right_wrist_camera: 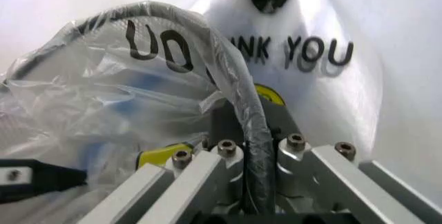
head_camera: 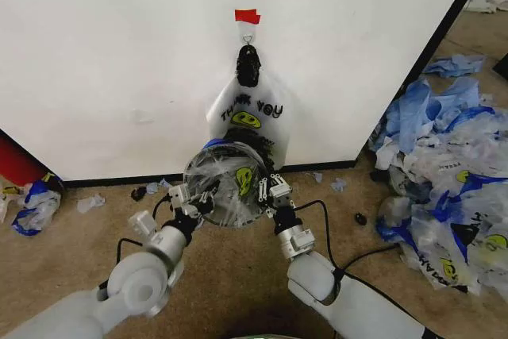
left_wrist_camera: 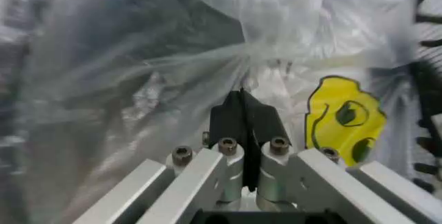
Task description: Pick up the garbage bag from the wall and place it over the trash bin.
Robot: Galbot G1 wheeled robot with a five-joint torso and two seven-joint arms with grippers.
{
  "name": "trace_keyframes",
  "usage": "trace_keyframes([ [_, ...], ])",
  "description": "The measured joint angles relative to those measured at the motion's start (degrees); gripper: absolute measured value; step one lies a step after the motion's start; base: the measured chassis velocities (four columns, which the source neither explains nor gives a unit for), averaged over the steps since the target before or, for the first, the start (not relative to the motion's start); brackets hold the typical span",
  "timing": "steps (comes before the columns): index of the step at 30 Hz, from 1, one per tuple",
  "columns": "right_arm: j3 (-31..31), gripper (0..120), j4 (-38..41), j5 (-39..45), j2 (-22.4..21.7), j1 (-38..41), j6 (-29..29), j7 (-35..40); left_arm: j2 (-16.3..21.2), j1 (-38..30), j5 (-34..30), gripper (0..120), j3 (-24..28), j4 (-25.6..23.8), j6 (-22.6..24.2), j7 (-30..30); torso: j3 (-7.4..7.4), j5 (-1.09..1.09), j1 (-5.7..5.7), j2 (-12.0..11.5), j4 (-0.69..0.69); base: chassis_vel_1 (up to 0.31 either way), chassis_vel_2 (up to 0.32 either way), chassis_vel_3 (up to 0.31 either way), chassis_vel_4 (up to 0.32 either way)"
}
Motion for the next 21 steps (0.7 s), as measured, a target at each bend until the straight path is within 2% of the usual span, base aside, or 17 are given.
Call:
trace_keyframes([
  [10, -1.62, 0, -2.61, -4.05, 2.04, 0.76, 0.16, -0.19, -3.58, -1.87, 0.1, 0, 2.72, 1.4, 0.06, -1.3, 0.0, 0.0, 0.0, 0.0, 0.01, 0.0, 0.0, 0.0, 0.0],
  [21, -2.64, 0, -3.03, -4.24, 3.04, 1.39, 0.12, -0.56, -4.66, -2.55, 0.45, 0, 4.46, 2.85, -0.07, -1.2, 0.0, 0.0, 0.0, 0.0, 0.01, 0.0, 0.0, 0.0, 0.0],
])
